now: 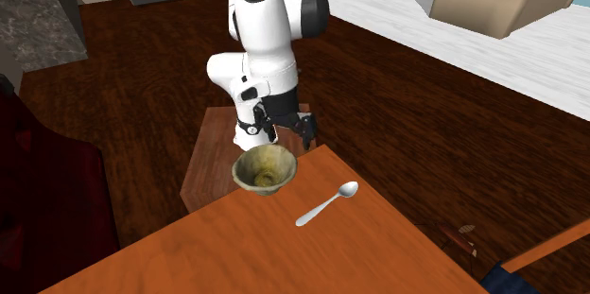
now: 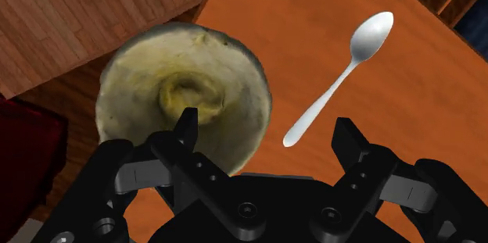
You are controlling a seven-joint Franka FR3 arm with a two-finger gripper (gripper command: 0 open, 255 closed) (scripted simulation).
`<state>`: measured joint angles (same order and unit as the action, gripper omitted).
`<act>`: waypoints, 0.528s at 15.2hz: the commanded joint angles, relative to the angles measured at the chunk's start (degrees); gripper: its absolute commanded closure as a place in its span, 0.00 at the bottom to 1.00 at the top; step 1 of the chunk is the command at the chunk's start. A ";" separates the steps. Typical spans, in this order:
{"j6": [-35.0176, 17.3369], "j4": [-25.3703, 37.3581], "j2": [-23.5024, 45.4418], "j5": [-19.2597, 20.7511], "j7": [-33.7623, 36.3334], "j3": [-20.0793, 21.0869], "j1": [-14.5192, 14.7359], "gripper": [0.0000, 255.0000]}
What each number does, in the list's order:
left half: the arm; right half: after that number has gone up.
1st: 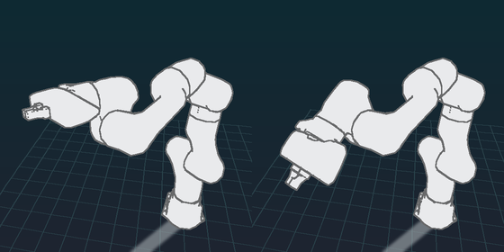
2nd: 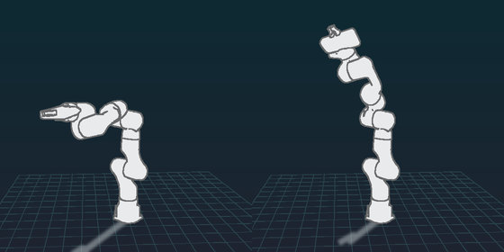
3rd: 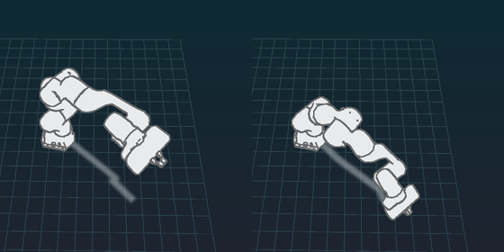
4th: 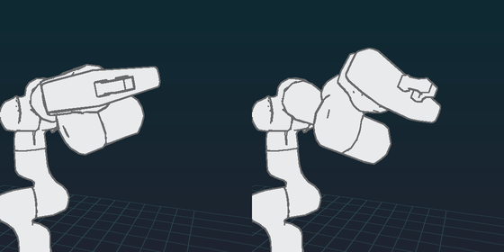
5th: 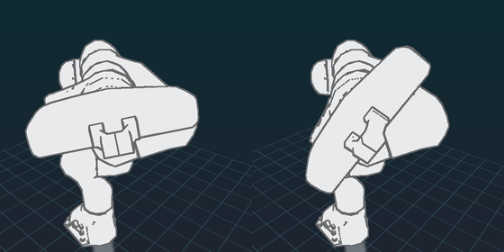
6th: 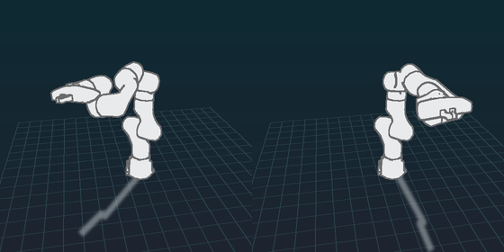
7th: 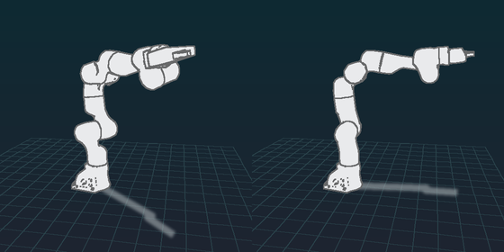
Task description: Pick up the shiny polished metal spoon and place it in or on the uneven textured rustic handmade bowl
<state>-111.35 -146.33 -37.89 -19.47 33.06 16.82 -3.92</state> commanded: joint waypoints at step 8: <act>-18.66 1.38 17.08 -5.97 23.13 11.97 -3.92 0.00</act>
<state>-127.17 -145.89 -24.11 -25.43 53.39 27.38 -6.92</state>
